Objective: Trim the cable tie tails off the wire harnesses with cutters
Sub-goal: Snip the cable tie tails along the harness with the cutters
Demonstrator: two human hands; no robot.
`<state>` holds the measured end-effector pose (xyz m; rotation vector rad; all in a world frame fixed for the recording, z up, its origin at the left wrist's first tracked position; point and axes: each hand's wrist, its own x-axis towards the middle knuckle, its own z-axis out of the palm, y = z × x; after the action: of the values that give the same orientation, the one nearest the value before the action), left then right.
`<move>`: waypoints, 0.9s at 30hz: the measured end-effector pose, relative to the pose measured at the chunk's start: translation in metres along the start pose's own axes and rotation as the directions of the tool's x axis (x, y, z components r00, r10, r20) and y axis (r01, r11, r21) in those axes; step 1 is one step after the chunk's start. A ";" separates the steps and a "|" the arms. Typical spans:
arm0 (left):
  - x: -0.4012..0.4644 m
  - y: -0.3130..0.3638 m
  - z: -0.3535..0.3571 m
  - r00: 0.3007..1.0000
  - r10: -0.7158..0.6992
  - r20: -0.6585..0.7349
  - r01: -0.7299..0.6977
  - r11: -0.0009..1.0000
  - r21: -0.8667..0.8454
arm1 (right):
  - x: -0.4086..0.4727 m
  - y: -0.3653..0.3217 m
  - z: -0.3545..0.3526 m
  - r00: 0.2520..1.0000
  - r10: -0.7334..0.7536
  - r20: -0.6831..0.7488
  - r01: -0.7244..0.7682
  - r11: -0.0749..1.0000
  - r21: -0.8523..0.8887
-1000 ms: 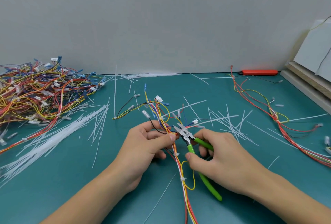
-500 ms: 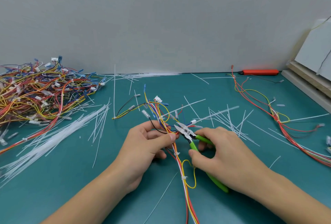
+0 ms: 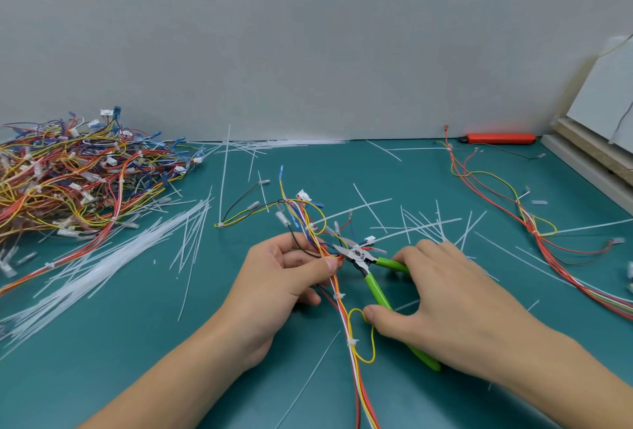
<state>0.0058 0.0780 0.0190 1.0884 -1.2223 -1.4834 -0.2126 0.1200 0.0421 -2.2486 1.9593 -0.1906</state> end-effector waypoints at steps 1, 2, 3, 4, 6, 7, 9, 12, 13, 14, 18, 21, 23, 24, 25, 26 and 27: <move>0.000 0.000 0.000 1.000 -0.001 0.000 0.001 1.000 0.004 | 0.000 -0.001 0.000 1.000 -0.006 0.002 0.006 1.000 -0.009; 0.000 -0.001 0.000 1.000 -0.002 -0.001 0.002 1.000 0.005 | 0.001 -0.001 0.000 1.000 -0.009 0.003 0.009 1.000 -0.007; 0.000 -0.001 -0.001 1.000 -0.003 -0.001 0.003 1.000 0.004 | 0.002 -0.002 0.000 1.000 -0.009 0.001 0.009 1.000 0.005; 0.001 -0.001 -0.001 1.000 -0.004 -0.001 0.004 1.000 0.001 | 0.003 -0.003 0.001 1.000 -0.007 -0.002 0.007 1.000 0.028; 0.001 -0.001 -0.002 1.000 -0.009 -0.001 0.009 1.000 -0.018 | 0.003 -0.005 0.003 1.000 0.002 -0.008 -0.001 0.996 0.094; 0.001 -0.001 -0.003 1.000 -0.012 -0.003 0.012 1.000 -0.027 | 0.003 -0.006 0.004 1.000 0.004 -0.016 -0.002 0.992 0.124; 0.002 -0.002 -0.004 1.000 -0.018 -0.010 0.018 0.999 -0.035 | 0.003 -0.007 0.006 0.999 0.006 -0.033 -0.001 0.988 0.156; 0.002 -0.002 -0.005 1.000 -0.019 -0.010 0.019 0.999 -0.042 | 0.003 -0.007 0.007 0.999 0.014 -0.050 -0.005 0.985 0.172; 0.002 -0.002 -0.005 1.000 -0.018 -0.010 0.018 0.999 -0.046 | 0.004 -0.007 0.007 0.998 0.014 -0.054 -0.004 0.984 0.176; 0.002 -0.002 -0.004 1.000 -0.017 -0.011 0.016 0.999 -0.047 | 0.004 -0.007 0.007 0.998 0.014 -0.060 -0.003 0.984 0.181; 0.002 -0.002 -0.003 1.000 -0.015 -0.013 0.015 0.999 -0.050 | 0.003 -0.008 0.007 0.995 0.025 -0.093 -0.004 0.977 0.214; 0.003 -0.002 -0.003 1.000 -0.021 -0.019 0.020 0.999 -0.051 | 0.002 -0.009 0.007 0.994 0.038 -0.099 -0.013 0.971 0.241; 0.004 -0.002 -0.004 0.999 -0.026 -0.019 0.025 0.998 -0.054 | 0.003 -0.010 0.008 0.995 0.038 -0.092 -0.015 0.970 0.242; 0.004 -0.002 -0.004 1.000 -0.027 -0.016 0.026 0.998 -0.055 | 0.003 -0.010 0.009 0.996 0.037 -0.086 -0.015 0.969 0.246; 0.004 -0.002 -0.004 1.000 -0.026 -0.015 0.025 0.998 -0.058 | 0.003 -0.011 0.009 0.996 0.038 -0.082 -0.016 0.967 0.253; 0.004 -0.002 -0.004 1.000 -0.026 -0.014 0.025 0.998 -0.062 | 0.002 -0.011 0.010 0.996 0.038 -0.080 -0.016 0.965 0.261; 0.004 -0.003 -0.004 1.000 -0.026 -0.014 0.025 0.997 -0.069 | 0.002 -0.010 0.011 0.996 0.038 -0.081 -0.015 0.963 0.268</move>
<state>0.0087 0.0736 0.0156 1.0703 -1.1426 -1.5229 -0.1999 0.1198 0.0332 -2.0705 1.8729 -0.5233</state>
